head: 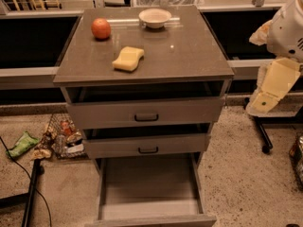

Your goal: Place sponge into bottom drawer

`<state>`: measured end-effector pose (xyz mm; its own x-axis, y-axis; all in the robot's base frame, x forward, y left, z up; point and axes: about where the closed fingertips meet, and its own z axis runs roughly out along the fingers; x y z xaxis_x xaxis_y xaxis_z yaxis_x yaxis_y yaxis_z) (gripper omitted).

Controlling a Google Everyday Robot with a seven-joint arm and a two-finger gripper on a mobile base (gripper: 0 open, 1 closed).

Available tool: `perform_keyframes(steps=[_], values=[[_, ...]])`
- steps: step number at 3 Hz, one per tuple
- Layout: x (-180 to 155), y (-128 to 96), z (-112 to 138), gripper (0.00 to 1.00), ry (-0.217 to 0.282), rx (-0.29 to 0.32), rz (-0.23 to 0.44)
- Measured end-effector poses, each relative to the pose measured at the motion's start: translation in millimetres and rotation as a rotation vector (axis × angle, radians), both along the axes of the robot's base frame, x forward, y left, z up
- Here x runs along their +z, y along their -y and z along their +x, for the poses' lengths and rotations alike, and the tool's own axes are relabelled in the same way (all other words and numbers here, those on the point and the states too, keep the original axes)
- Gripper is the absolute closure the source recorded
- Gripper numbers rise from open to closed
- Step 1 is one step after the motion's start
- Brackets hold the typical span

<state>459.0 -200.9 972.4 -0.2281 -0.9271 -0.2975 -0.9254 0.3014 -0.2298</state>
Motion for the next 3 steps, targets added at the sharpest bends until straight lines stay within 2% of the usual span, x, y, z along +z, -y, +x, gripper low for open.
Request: perform_keyframes(steps=[1, 2, 3], values=[[-3.7, -18.3, 23.4, 0.0, 0.018, 0.026, 0.032], [-6.3, -54.2, 70.2, 0.0, 0.031, 0.058, 0.11], [-7.3, -95.1, 117.0, 0.0, 0.038, 0.081, 0.216]])
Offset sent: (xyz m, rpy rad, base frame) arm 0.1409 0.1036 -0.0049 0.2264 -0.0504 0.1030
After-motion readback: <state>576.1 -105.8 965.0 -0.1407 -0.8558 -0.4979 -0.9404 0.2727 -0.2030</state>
